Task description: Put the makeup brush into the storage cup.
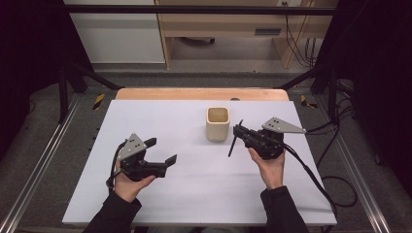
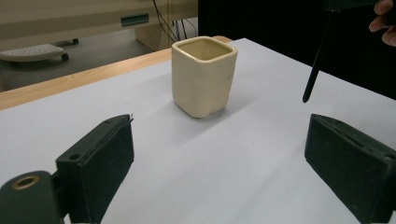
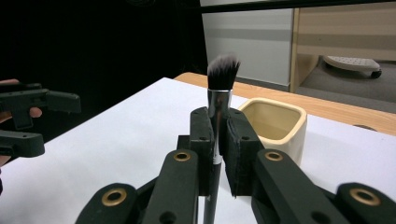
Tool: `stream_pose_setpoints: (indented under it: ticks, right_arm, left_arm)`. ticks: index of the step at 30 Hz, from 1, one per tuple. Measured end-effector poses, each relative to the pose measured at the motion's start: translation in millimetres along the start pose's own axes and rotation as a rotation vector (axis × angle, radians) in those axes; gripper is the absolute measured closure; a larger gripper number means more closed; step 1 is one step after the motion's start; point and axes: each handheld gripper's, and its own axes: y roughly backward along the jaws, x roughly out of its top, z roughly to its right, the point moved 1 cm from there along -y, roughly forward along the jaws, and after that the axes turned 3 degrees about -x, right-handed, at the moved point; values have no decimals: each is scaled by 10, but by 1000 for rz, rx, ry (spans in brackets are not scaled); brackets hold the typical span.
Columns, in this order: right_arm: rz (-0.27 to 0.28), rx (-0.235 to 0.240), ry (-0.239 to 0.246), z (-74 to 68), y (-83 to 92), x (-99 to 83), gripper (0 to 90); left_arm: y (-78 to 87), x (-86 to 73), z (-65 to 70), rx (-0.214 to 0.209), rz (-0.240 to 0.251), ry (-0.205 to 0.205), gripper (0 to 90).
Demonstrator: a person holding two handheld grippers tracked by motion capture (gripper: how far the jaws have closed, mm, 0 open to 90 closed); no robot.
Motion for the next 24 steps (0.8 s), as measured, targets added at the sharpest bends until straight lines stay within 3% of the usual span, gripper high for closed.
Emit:
stream_pose_setpoints:
  ticks: [8,24]
  right_arm:
    - [14,-3,12,12,8,88,829]
    - [40,-29,44,9,-103,260,829]
  left_arm:
    - [197,-172,-97,34,6,3,74]
    - [353,-445,-332,85,-9,16,72]
